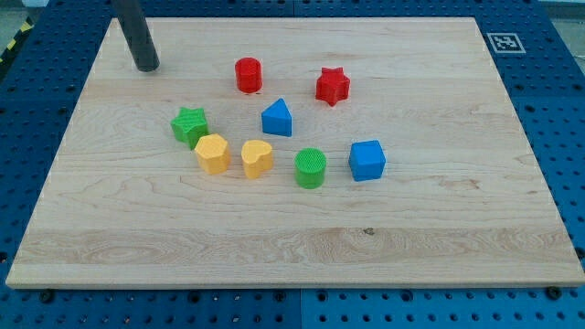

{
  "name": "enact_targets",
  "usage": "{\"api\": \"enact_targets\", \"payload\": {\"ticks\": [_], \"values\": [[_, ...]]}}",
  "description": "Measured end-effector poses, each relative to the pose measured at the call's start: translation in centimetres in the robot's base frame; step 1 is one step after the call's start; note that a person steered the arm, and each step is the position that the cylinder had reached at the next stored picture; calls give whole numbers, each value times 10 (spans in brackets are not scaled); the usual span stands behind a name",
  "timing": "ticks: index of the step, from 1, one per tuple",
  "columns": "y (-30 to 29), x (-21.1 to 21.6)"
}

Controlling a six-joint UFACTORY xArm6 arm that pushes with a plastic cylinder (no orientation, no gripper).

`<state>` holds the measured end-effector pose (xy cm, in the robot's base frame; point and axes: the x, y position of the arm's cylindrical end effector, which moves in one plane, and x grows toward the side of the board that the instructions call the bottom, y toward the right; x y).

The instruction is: Move the blue triangle to the top left

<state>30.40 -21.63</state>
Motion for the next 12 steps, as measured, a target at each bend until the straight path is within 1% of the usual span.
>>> {"api": "enact_targets", "payload": {"ticks": [2,3,4,7,9,10,11,12], "values": [[0,0],[0,9],[31,42],[186,66],[253,98],[253,109],[253,109],[245,118]]}}
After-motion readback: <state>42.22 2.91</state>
